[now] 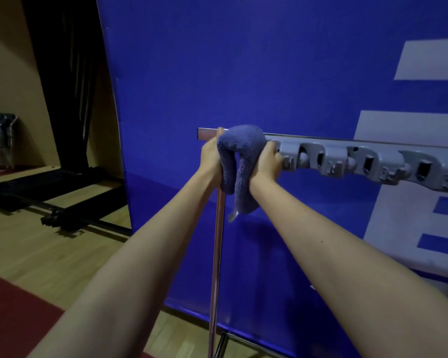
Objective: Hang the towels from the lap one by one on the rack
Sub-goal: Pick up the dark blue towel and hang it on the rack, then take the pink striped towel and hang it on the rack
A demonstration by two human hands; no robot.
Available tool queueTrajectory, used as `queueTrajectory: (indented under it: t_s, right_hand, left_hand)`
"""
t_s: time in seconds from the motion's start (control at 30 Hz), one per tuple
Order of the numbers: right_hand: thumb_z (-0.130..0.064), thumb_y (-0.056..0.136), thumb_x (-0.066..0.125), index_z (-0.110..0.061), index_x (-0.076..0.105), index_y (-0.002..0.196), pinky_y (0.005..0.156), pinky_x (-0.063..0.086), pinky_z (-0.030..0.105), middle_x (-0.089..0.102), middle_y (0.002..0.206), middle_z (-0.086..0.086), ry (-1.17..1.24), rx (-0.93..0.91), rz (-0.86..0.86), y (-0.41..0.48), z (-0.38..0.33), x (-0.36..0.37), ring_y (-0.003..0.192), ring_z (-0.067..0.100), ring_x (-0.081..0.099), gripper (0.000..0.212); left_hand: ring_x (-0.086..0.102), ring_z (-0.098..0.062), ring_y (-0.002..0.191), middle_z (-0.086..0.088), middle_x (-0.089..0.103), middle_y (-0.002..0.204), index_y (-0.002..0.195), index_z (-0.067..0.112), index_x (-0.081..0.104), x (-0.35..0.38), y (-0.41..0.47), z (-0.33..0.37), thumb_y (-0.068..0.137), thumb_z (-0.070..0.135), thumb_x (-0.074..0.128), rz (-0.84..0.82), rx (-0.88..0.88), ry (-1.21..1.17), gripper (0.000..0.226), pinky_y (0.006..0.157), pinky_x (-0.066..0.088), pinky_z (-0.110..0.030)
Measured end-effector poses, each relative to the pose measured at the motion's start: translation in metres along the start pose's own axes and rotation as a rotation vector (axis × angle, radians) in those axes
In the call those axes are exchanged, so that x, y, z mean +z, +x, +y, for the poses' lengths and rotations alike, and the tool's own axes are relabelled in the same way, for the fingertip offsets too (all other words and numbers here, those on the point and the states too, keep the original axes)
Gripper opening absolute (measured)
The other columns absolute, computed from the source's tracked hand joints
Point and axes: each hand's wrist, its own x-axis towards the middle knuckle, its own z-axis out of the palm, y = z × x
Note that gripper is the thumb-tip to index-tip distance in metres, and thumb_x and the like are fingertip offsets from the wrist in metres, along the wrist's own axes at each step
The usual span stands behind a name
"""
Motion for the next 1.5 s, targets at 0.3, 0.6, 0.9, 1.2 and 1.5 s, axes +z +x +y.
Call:
queueTrajectory:
  t_s: [0.3, 0.6, 0.9, 1.2, 1.5]
  right_hand:
    - [-0.038, 0.096, 0.037, -0.004, 0.063, 0.101, 0.074, 0.035, 0.033, 0.064, 0.104, 0.015, -0.235, 0.015, -0.062, 0.008, 0.019, -0.008, 0.093, 0.032, 0.057, 0.044]
    - [-0.054, 0.095, 0.024, -0.001, 0.062, 0.106, 0.094, 0.045, 0.044, 0.063, 0.114, 0.018, -0.284, 0.061, -0.071, 0.003, 0.038, -0.016, 0.104, 0.035, 0.059, 0.067]
    - [-0.064, 0.092, 0.016, -0.007, 0.058, 0.113, 0.095, 0.046, 0.042, 0.061, 0.119, 0.017, -0.364, 0.033, -0.246, -0.020, 0.035, -0.034, 0.105, 0.031, 0.058, 0.074]
    - [-0.052, 0.097, 0.017, -0.013, 0.047, 0.129, 0.101, 0.034, 0.042, 0.049, 0.136, 0.010, -0.620, -0.052, -0.176, -0.068, 0.050, -0.086, 0.125, 0.030, 0.044, 0.058]
    - [-0.055, 0.095, 0.026, -0.006, 0.064, 0.080, 0.079, 0.044, 0.036, 0.068, 0.099, 0.014, -0.924, 0.133, -0.174, -0.142, 0.155, -0.188, 0.098, 0.035, 0.061, 0.064]
  left_hand:
    - [0.050, -0.019, 0.062, -0.001, 0.055, 0.063, 0.069, 0.013, 0.053, -0.036, -0.013, -0.063, 0.094, 0.028, 0.049, 0.032, -0.024, 0.472, 0.030, 0.054, 0.040, -0.027]
    - [0.061, -0.019, 0.066, -0.007, 0.063, 0.068, 0.072, 0.013, 0.062, -0.031, -0.030, -0.049, 0.095, 0.059, 0.023, 0.073, 0.066, 0.261, 0.064, 0.063, 0.048, -0.032]
    - [0.061, -0.023, 0.073, -0.009, 0.063, 0.070, 0.080, 0.009, 0.062, -0.021, -0.043, -0.036, 0.095, 0.058, 0.009, 0.048, -0.046, 0.391, 0.075, 0.064, 0.048, -0.029]
    - [0.037, -0.022, 0.132, -0.006, 0.050, 0.138, 0.132, 0.013, 0.045, -0.021, -0.115, -0.039, 0.099, 0.032, 0.030, 0.714, 0.232, 0.551, 0.040, 0.110, 0.014, -0.039]
    - [0.046, -0.026, 0.060, -0.004, 0.046, 0.054, 0.050, 0.013, 0.038, -0.028, -0.232, -0.168, 0.097, 0.034, 0.033, 0.366, -0.006, 0.655, 0.052, 0.065, 0.037, -0.035]
